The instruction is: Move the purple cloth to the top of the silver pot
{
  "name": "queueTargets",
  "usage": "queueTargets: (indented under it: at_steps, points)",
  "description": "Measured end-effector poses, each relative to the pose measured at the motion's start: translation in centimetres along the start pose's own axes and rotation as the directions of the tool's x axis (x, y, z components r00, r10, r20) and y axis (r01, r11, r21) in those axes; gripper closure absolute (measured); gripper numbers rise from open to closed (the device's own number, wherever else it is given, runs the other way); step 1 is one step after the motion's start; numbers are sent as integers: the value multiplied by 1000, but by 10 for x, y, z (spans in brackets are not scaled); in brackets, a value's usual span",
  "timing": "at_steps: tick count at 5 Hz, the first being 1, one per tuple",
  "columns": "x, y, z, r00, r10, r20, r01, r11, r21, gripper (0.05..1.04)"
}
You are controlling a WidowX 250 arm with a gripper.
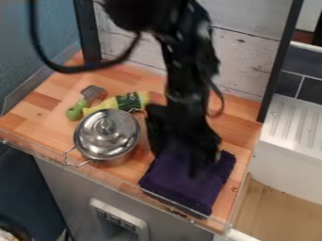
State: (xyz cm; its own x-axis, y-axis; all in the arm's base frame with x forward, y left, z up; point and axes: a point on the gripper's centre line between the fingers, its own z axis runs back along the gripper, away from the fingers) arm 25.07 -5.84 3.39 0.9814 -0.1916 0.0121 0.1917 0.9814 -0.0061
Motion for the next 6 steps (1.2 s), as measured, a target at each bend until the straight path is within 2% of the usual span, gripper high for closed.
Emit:
queueTargets:
  at_steps: [1,2,3,5,6]
  points:
    - [0,-1,-24,999,-5,-36,6,1000,18,83]
    - [2,1,-38,999,2,-49,-2,1000,-2,83]
    - [10,1,-40,999,9,-43,-10,1000,-12,83]
    - [49,11,-40,998,61,-5,-61,998,-28,83]
    - [69,20,-39,997,67,30,-66,998,-23,83]
